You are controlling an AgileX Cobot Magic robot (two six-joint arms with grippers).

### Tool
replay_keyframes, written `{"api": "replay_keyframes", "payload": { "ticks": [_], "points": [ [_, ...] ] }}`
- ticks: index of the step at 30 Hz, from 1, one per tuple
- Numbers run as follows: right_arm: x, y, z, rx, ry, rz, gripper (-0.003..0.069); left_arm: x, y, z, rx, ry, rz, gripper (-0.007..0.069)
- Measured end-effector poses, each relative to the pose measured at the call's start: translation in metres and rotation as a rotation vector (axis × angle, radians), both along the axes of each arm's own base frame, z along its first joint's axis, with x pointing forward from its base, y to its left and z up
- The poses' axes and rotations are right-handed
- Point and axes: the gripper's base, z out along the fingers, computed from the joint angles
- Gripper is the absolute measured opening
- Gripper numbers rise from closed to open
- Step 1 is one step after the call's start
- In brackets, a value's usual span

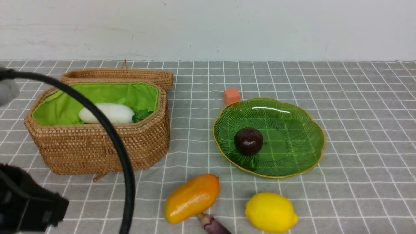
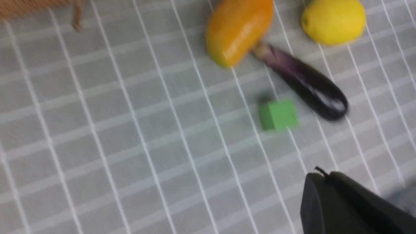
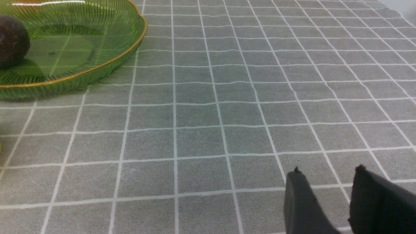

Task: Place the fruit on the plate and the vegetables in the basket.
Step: Use the right arm to grab a lemon and put it into the right plate

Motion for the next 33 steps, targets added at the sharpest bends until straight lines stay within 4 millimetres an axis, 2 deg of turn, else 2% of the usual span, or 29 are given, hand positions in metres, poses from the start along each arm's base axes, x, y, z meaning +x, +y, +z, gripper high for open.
{"api": "replay_keyframes", "payload": {
  "ticks": [1, 6, 8, 9, 15, 19, 20, 21, 22, 23, 24, 27, 29, 33],
  "points": [
    [0.000, 0.000, 0.000, 0.000, 0.000, 0.000, 0.0241, 0.001, 0.001, 0.000, 0.003, -0.020, 0.005, -0.0013],
    [0.000, 0.000, 0.000, 0.000, 0.000, 0.000, 0.0241, -0.001, 0.029, -0.007, -0.021, -0.374, 0.114, -0.0013],
    [0.000, 0.000, 0.000, 0.000, 0.000, 0.000, 0.0241, -0.006, 0.038, -0.015, -0.030, -0.435, 0.159, -0.0013],
    [0.000, 0.000, 0.000, 0.000, 0.000, 0.000, 0.0241, -0.013, 0.049, -0.028, -0.035, -0.517, 0.209, -0.0013],
    [0.000, 0.000, 0.000, 0.000, 0.000, 0.000, 0.0241, -0.043, 0.069, -0.080, -0.038, -0.700, 0.284, -0.0013],
    [0.000, 0.000, 0.000, 0.000, 0.000, 0.000, 0.0241, -0.061, 0.076, -0.129, -0.063, -0.754, 0.362, -0.0013],
    [0.000, 0.000, 0.000, 0.000, 0.000, 0.000, 0.0241, -0.061, 0.077, -0.131, -0.061, -0.755, 0.366, -0.0013],
    [0.000, 0.000, 0.000, 0.000, 0.000, 0.000, 0.0241, -0.064, 0.078, -0.149, -0.062, -0.752, 0.398, -0.0013],
    [0.000, 0.000, 0.000, 0.000, 0.000, 0.000, 0.0241, -0.063, 0.079, -0.161, -0.055, -0.733, 0.413, -0.0013],
    [0.000, 0.000, 0.000, 0.000, 0.000, 0.000, 0.0241, -0.063, 0.079, -0.164, -0.053, -0.729, 0.416, -0.0013],
    [0.000, 0.000, 0.000, 0.000, 0.000, 0.000, 0.0241, -0.061, 0.079, -0.181, -0.034, -0.683, 0.430, -0.0011],
    [0.000, 0.000, 0.000, 0.000, 0.000, 0.000, 0.0241, -0.058, 0.080, -0.211, 0.003, -0.582, 0.454, -0.0010],
    [0.000, 0.000, 0.000, 0.000, 0.000, 0.000, 0.0241, -0.059, 0.081, -0.220, 0.021, -0.550, 0.461, -0.0009],
    [0.000, 0.000, 0.000, 0.000, 0.000, 0.000, 0.0241, -0.058, 0.081, -0.220, 0.026, -0.562, 0.455, -0.0005]
  ]
}}
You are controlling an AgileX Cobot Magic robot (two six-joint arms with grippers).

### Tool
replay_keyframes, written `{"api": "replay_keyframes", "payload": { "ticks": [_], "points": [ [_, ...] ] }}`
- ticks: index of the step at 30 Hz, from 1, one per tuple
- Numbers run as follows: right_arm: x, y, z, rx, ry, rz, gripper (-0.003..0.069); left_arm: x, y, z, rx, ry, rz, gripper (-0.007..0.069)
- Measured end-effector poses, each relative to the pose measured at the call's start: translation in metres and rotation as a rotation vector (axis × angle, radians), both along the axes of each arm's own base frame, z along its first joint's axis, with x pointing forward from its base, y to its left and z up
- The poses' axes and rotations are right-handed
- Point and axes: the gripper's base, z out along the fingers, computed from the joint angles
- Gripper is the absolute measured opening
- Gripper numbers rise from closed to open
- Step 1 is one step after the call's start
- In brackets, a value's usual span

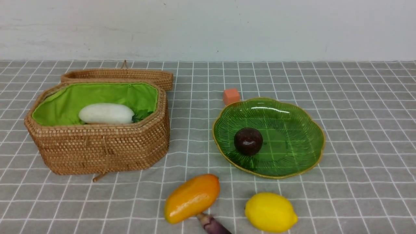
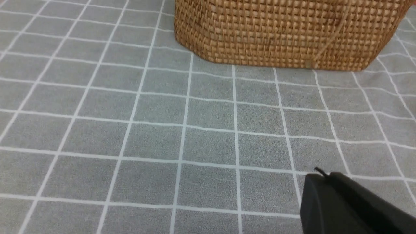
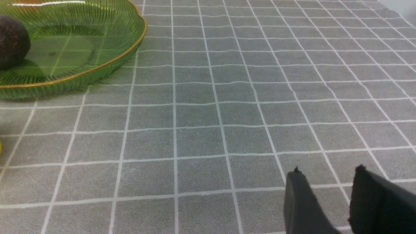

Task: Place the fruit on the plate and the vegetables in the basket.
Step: Use the right arm to grab a lemon and put it into the right plate

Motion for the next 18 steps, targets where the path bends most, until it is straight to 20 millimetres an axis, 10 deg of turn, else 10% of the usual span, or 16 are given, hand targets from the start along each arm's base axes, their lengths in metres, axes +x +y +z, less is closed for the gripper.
{"api": "replay_keyframes", "payload": {
  "ticks": [18],
  "points": [
    [0.0024, -0.0011, 0.0060, -0.031, -0.091, -0.004, 0.0241, 0.0000, -0.0013, 0.0001, 0.000, -0.001, -0.025, 0.0007]
  ]
}}
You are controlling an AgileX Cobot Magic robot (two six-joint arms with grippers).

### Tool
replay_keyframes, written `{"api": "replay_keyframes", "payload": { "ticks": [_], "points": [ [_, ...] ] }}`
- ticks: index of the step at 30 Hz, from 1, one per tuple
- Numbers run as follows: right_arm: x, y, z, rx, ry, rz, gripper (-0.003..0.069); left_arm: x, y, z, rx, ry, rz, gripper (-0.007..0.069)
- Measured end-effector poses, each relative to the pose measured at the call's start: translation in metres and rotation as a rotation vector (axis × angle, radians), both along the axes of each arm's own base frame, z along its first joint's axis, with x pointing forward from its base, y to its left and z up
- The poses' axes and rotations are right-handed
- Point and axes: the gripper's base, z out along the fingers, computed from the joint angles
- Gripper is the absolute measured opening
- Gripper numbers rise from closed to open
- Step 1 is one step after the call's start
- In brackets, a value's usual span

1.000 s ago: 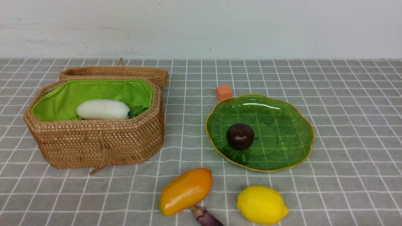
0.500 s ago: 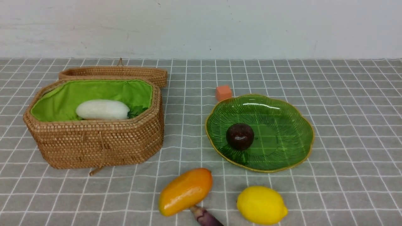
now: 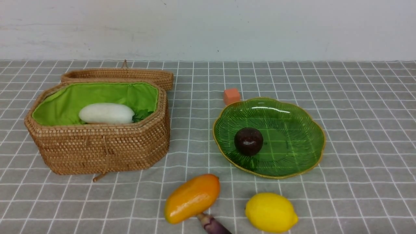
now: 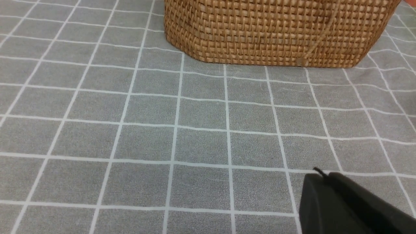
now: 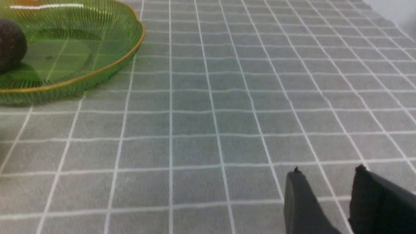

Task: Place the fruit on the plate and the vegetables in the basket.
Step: Use the right arm to grab a lemon and put it into the right plate

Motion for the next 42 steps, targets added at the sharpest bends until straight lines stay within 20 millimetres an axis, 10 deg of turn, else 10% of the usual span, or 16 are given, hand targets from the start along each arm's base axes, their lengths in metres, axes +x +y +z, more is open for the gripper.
{"api": "replay_keyframes", "payload": {
  "ticks": [17, 31, 42],
  "points": [
    [-0.020, 0.001, 0.079, 0.085, -0.929, 0.033, 0.0241, 0.000, 0.000, 0.000, 0.000, 0.000, 0.000, 0.0024],
    [0.000, -0.001, 0.201, 0.348, -0.449, -0.013, 0.0241, 0.000, 0.000, 0.000, 0.000, 0.000, 0.000, 0.0026],
    [0.045, -0.008, 0.204, 0.281, -0.295, -0.039, 0.0241, 0.000, 0.000, 0.000, 0.000, 0.000, 0.000, 0.0037]
  ]
}}
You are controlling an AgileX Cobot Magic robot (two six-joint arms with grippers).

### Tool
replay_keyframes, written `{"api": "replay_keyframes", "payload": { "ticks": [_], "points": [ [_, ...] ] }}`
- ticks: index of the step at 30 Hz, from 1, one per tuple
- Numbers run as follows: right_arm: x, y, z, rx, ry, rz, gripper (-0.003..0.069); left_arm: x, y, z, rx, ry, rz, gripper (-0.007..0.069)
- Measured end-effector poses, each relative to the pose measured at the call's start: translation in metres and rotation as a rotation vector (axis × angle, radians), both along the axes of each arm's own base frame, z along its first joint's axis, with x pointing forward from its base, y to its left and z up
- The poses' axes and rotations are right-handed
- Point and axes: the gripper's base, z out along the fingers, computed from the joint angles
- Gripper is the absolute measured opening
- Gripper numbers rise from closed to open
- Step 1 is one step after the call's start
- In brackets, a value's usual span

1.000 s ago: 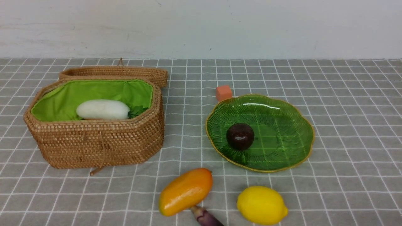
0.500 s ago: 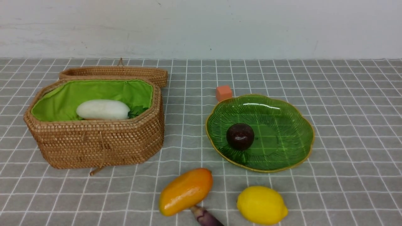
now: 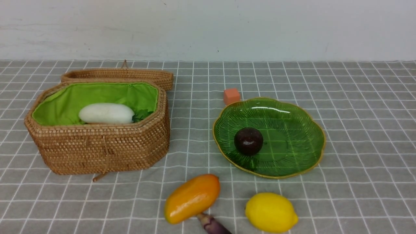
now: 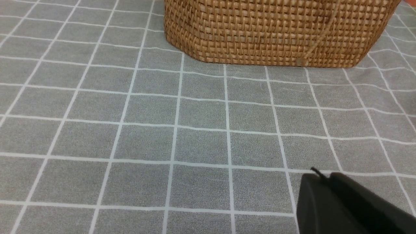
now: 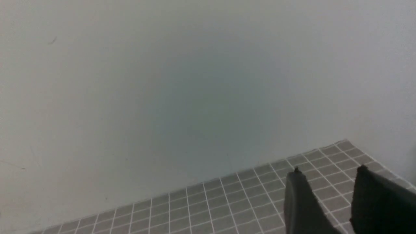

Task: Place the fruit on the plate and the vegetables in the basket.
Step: Use the right arm to grab a lemon and put it into the right plate

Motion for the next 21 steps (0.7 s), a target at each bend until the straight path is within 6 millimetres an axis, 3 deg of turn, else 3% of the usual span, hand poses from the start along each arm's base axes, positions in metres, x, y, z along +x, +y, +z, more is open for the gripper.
{"api": "replay_keyframes", "payload": {
  "ticks": [4, 8, 9, 11, 13, 14, 16, 19, 20, 21],
  "points": [
    [0.020, -0.002, -0.024, 0.053, 0.163, 0.004, 0.0241, 0.000, 0.000, 0.000, 0.000, 0.000, 0.000, 0.0039],
    [0.052, 0.007, -0.065, 0.095, 0.528, 0.095, 0.0241, 0.000, 0.000, 0.000, 0.000, 0.000, 0.000, 0.0039],
    [0.053, 0.008, -0.066, 0.091, 0.544, 0.104, 0.0241, 0.000, 0.000, 0.000, 0.000, 0.000, 0.000, 0.0039],
    [0.070, 0.026, -0.083, 0.031, 0.745, 0.249, 0.0249, 0.000, 0.000, 0.000, 0.000, 0.000, 0.000, 0.0039],
    [0.083, 0.051, -0.090, -0.097, 0.872, 0.444, 0.0275, 0.000, 0.000, 0.000, 0.000, 0.000, 0.000, 0.0039],
    [0.086, 0.054, -0.091, -0.103, 0.884, 0.464, 0.0283, 0.000, 0.000, 0.000, 0.000, 0.000, 0.000, 0.0039],
    [0.098, 0.088, -0.090, -0.239, 0.936, 0.670, 0.0357, 0.000, 0.000, 0.000, 0.000, 0.000, 0.000, 0.0039],
    [0.111, 0.124, -0.095, -0.363, 0.969, 0.831, 0.0512, 0.000, 0.000, 0.000, 0.000, 0.000, 0.000, 0.0046],
    [0.112, 0.128, -0.097, -0.380, 0.975, 0.850, 0.0523, 0.000, 0.000, 0.000, 0.000, 0.000, 0.000, 0.0046],
    [0.119, 0.146, -0.101, -0.487, 0.974, 0.920, 0.0617, 0.000, 0.000, 0.000, 0.000, 0.000, 0.000, 0.0049]
  ]
}}
